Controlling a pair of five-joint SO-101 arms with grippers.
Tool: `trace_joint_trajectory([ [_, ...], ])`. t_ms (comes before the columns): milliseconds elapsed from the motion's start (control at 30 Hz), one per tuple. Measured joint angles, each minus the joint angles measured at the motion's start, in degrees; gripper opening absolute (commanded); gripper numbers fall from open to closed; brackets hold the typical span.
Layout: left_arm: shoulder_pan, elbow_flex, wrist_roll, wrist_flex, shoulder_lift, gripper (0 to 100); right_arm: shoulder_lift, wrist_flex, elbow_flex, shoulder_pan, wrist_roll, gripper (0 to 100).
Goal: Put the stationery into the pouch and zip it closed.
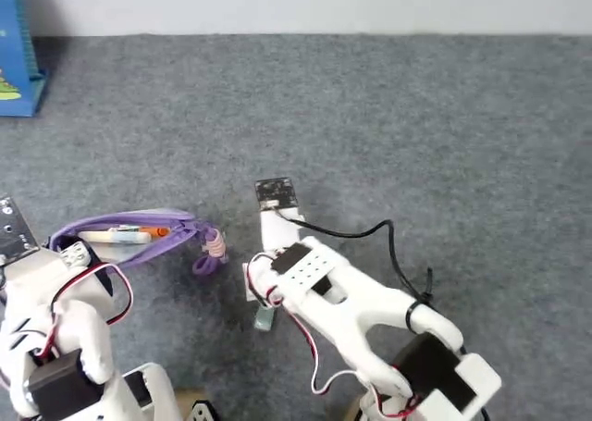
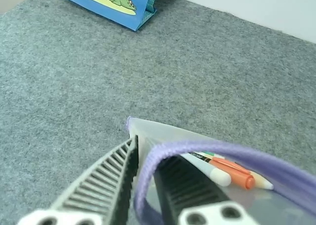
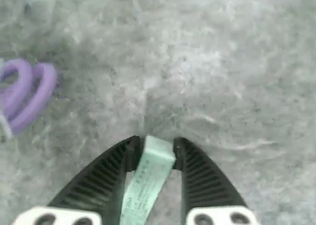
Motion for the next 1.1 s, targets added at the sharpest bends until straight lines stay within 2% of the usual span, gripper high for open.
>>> trace_joint_trajectory([
  [267,0.0,0.3,0.0,-0.2,0.0,1,-6.0,7.7,-0.1,0.9,2.1,0.8],
  [533,0.0,0.3,0.0,-0.2,0.0,1,-7.8,7.8,-0.1,15.1,17.9,0.8],
  [667,0.9,0.3,0.0,-0.2,0.0,1,-10.5,8.5,-0.1,20.9,22.7,0.8],
  [900,8.9,0.0,0.0,-0.3,-0.1,1,-24.8,16.8,-0.1,20.8,24.1,0.8],
  [1100,14.1,-2.3,1.5,0.5,0.7,1,-44.5,21.5,-0.1,16.6,24.2,0.8],
])
